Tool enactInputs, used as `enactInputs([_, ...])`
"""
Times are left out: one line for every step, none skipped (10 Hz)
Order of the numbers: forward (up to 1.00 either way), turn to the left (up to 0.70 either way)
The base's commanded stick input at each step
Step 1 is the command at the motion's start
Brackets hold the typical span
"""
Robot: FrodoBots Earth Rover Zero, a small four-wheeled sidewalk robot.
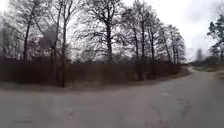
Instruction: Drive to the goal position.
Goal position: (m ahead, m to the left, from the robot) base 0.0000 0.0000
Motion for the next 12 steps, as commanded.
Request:
enactInputs([0.00, -0.45])
enactInputs([0.00, -0.45])
enactInputs([0.00, -0.45])
enactInputs([0.00, -0.45])
enactInputs([0.00, -0.45])
enactInputs([0.00, -0.45])
enactInputs([0.00, -0.45])
enactInputs([0.00, -0.45])
enactInputs([0.00, -0.45])
enactInputs([0.00, -0.45])
enactInputs([0.00, -0.45])
enactInputs([0.00, -0.45])
